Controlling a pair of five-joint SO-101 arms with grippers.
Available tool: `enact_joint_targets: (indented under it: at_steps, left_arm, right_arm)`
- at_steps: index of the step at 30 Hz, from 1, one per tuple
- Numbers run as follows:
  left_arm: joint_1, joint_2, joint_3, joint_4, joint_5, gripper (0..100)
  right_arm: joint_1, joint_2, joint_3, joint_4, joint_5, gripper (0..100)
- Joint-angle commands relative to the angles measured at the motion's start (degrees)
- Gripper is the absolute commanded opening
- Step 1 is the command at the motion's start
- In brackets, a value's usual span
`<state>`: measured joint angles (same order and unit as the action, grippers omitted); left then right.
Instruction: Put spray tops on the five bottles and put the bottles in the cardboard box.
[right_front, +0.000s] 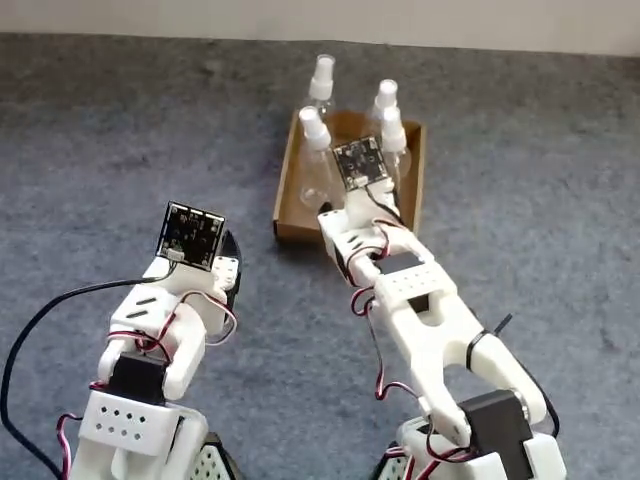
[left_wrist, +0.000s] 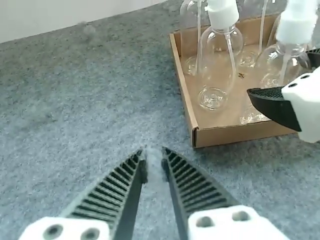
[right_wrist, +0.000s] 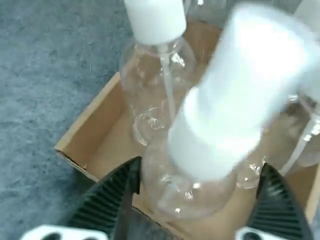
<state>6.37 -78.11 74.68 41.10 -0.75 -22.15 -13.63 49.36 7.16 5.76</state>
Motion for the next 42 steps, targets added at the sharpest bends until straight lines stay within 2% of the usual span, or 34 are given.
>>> enact_joint_targets:
  at_steps: [1, 9, 26, 31, 34, 39, 42]
  left_arm:
    - [-0.75, -0.22, -0.31, -1.41, 0.35, 0]
    - [-0.75, -0.22, -0.31, -1.41, 0.35, 0]
    - [-1.01, -0.48, -0.22, -1.23, 0.35, 0]
    - [-1.10, -0.48, -0.13, -1.41, 0.35, 0]
    - [-1.10, -0.57, -0.13, -1.41, 0.35, 0]
    - [-1.19, -0.57, -0.48, -1.32, 0.35, 0]
    - [-2.59, -1.19, -0.92, -1.32, 0.35, 0]
  right_arm:
    - [-0.40, -1.01, -0.75, 2.24, 0.62, 29.6]
    - [-0.92, -8.04, -2.24, 5.49, 0.35, 29.6]
    - [-0.92, -31.43, -4.44, 29.85, 0.35, 29.3]
    - [0.22, -38.20, 0.04, 36.53, 0.62, 16.4]
    - [1.89, -43.82, 5.76, 37.14, 0.70, 10.4]
    - [5.58, -54.29, 15.60, 37.76, 1.23, 8.7]
    - [7.60, -59.82, 21.49, 39.96, 6.51, 8.7]
